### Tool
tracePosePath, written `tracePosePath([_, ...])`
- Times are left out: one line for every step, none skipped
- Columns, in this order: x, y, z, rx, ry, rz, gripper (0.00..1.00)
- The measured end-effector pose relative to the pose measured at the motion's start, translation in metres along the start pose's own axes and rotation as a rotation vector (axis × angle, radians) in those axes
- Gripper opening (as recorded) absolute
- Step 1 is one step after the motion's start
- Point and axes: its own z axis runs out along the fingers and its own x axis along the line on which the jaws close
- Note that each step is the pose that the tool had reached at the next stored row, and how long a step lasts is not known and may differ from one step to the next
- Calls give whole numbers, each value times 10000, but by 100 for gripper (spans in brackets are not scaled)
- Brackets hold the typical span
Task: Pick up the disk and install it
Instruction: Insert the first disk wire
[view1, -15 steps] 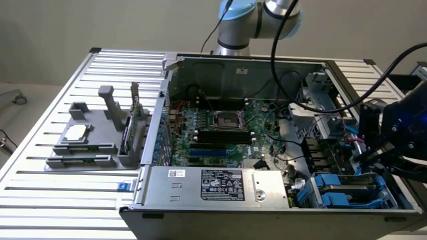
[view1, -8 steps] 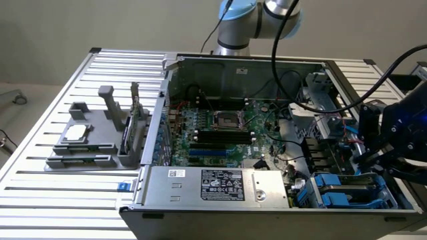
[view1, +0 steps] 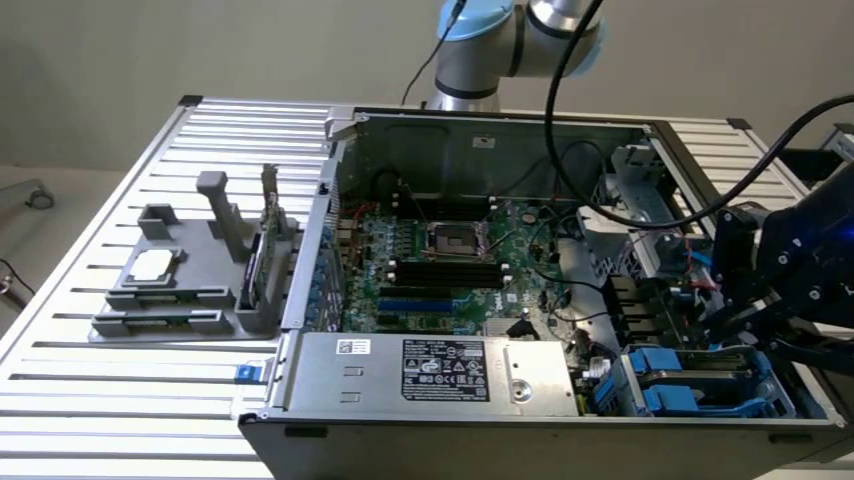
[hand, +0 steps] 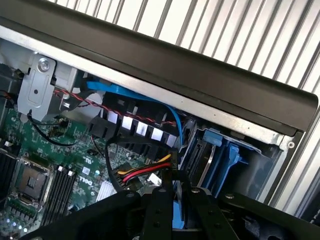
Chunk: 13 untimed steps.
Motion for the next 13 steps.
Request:
tracePosePath([0,0,-1,3,-20,100,16])
tracePosePath([0,1,-1,-4,-43,202,16])
tracePosePath([-1,2,0,-15,-62,311,16])
tracePosePath([0,2,0,-24,-87,418,16])
tracePosePath([0,2,0,-34,-117,535,16])
tracePosePath([0,2,0,-37,-154,632,16])
tracePosePath([-1,1,1,-35,-203,720,16])
tracePosePath([-1,2,1,-30,-257,802,16])
tracePosePath([-1,2,2,-26,-311,886,16])
tracePosePath([-1,2,2,-22,-364,968,16])
tracePosePath([-1,1,4,-17,-418,1048,16])
tracePosePath([-1,1,4,-11,-478,1128,16])
tracePosePath([-1,2,5,-5,-535,1207,16])
